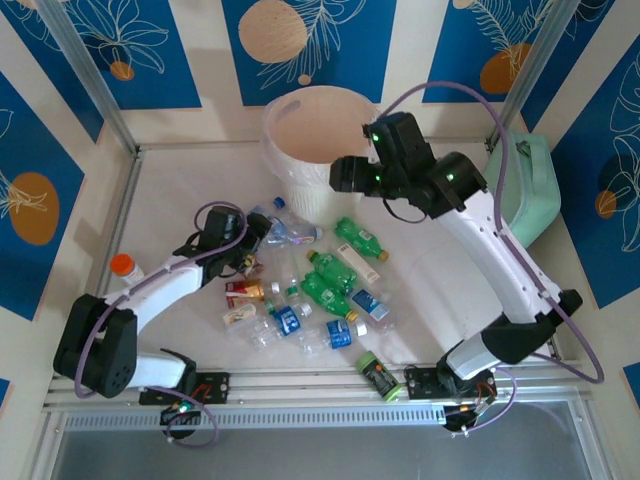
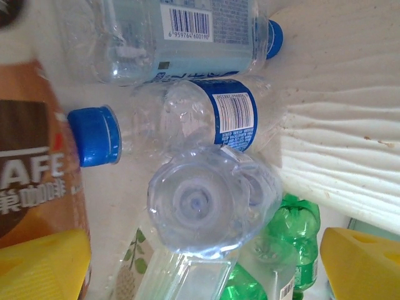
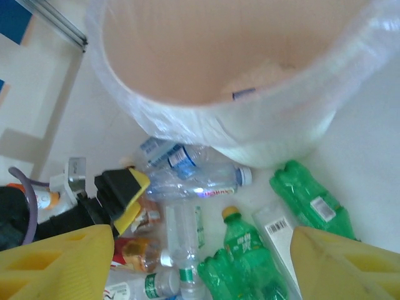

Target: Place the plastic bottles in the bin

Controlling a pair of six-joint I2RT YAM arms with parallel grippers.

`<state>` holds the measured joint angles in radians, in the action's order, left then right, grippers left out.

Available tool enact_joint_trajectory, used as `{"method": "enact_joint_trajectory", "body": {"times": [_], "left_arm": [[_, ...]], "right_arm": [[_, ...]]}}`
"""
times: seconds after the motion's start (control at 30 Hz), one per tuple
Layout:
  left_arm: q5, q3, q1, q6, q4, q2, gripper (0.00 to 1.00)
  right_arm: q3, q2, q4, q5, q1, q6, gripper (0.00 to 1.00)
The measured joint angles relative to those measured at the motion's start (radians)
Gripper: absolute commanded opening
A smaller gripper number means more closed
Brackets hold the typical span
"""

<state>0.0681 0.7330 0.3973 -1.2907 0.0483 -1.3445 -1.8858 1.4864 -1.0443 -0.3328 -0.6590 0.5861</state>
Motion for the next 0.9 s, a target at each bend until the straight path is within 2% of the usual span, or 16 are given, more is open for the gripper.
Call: {"method": "enact_joint_trajectory", "body": {"times": [0.37, 0.67, 0.9], "left_arm": [[0.011, 0.048, -0.003, -0.062, -0.089, -0.103, 0.82], [0.014, 0.088, -0.003, -0.074, -0.080, -0.156, 0.79], [0.013, 0.128, -0.003, -0.080, -0.002, -0.196, 0.77]], "right_arm": [[0.395, -0.270, 0.119, 0.019, 0.039, 0.077, 0.80], [0.434, -0.307, 0.155, 0.059, 0.117, 0.103, 0.80], [0.443, -0.312, 0.163, 0.079, 0.141, 0.111, 0.79]]}}
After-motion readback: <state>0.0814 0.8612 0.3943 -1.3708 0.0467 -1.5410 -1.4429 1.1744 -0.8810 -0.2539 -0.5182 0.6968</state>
